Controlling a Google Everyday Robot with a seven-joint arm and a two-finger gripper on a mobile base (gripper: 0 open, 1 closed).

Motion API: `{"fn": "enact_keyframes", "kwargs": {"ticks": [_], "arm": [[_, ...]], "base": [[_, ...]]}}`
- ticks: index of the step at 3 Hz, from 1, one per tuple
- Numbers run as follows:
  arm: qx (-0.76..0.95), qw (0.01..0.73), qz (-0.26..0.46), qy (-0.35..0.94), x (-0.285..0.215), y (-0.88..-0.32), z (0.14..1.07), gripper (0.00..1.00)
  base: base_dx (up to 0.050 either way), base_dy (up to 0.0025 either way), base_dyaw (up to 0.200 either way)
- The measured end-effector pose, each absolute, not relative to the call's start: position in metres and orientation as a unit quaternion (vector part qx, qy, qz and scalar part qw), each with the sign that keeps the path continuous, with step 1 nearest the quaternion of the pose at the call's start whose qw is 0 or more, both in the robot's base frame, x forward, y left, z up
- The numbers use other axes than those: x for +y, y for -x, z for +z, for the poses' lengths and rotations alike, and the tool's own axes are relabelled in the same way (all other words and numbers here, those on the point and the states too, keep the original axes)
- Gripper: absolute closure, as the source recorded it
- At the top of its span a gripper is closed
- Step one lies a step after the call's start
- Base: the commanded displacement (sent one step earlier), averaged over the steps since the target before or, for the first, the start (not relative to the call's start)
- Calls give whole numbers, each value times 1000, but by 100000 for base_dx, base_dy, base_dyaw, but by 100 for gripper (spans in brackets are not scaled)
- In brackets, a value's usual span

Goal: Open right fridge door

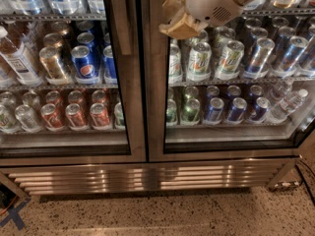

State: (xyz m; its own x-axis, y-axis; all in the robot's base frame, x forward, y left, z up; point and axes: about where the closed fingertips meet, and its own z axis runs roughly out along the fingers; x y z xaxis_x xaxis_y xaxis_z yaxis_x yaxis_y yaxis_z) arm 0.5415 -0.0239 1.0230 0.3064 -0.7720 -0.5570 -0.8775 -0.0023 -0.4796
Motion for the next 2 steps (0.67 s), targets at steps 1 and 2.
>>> {"fn": "enact_keyframes", "kwargs": {"ticks": [1, 2], "arm": [[585, 396, 67, 705, -25, -545, 1024, 59], [542, 459, 106, 696, -6, -566, 1036, 36]], "base": [[0, 0, 0], [0, 0, 0]]}}
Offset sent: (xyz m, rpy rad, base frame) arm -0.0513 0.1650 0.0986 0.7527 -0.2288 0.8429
